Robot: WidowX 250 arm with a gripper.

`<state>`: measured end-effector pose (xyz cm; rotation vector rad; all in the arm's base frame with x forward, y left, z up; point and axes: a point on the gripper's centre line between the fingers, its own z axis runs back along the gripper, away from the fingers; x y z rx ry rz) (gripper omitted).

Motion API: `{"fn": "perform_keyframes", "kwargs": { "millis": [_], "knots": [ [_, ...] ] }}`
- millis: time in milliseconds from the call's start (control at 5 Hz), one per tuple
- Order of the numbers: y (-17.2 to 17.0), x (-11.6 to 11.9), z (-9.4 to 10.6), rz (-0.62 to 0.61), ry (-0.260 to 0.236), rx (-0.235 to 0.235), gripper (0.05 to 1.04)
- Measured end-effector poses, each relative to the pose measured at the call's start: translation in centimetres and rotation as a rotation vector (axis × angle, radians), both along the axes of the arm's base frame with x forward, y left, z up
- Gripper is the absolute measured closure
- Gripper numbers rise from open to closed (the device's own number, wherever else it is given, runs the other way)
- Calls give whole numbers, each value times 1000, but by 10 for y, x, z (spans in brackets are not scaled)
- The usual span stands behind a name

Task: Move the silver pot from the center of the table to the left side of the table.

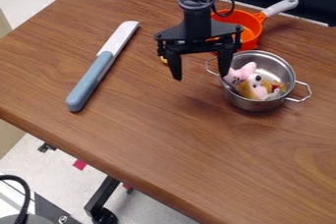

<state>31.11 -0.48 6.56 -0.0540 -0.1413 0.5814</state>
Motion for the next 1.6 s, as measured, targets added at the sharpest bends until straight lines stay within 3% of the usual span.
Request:
{"fn": "perform_keyframes", "kwargs": {
  "millis": [200, 1000, 1600],
  "knots": [
    [-7, 5, -14, 9, 24, 38, 85],
    [-16, 7, -16, 43, 5, -3, 85],
    [-34, 13, -10, 57, -18, 1, 85]
  ]
}}
